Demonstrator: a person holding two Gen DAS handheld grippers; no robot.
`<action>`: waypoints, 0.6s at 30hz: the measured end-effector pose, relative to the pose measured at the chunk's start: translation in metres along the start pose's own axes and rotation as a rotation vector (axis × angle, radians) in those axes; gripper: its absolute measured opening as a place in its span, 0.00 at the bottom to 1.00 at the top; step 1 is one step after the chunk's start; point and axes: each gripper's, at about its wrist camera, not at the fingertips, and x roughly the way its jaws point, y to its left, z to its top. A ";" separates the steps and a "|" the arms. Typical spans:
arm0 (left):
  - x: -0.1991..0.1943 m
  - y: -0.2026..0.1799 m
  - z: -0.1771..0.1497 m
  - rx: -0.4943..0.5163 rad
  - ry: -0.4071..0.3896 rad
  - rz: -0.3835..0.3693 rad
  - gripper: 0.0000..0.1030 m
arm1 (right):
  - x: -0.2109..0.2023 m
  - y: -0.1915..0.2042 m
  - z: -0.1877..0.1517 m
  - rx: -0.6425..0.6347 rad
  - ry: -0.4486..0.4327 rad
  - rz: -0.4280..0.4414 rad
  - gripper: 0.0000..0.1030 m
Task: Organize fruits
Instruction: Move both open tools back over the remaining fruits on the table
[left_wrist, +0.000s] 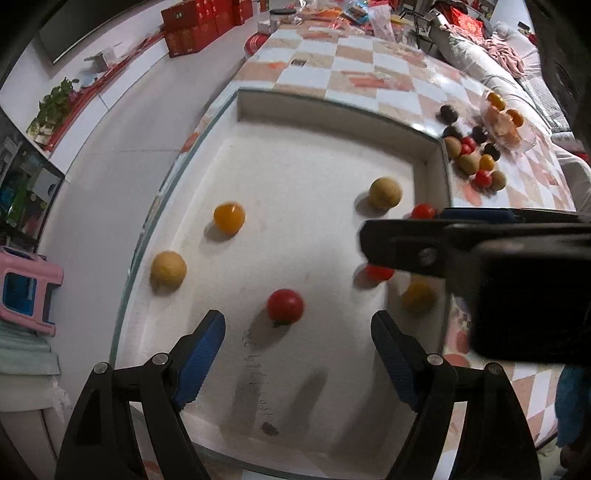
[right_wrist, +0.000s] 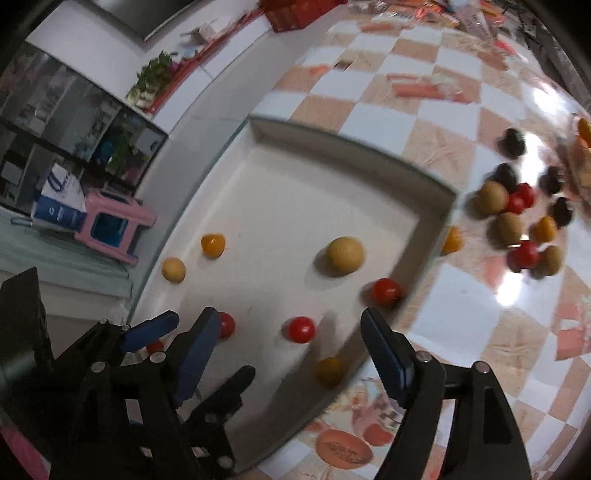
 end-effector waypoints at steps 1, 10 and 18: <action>-0.003 -0.004 0.003 0.008 -0.009 -0.004 0.80 | -0.009 -0.007 -0.001 0.012 -0.019 -0.013 0.79; -0.027 -0.069 0.029 0.124 -0.079 -0.115 0.80 | -0.058 -0.104 -0.012 0.202 -0.092 -0.206 0.79; -0.010 -0.135 0.046 0.218 -0.056 -0.181 0.80 | -0.063 -0.160 -0.020 0.252 -0.065 -0.274 0.79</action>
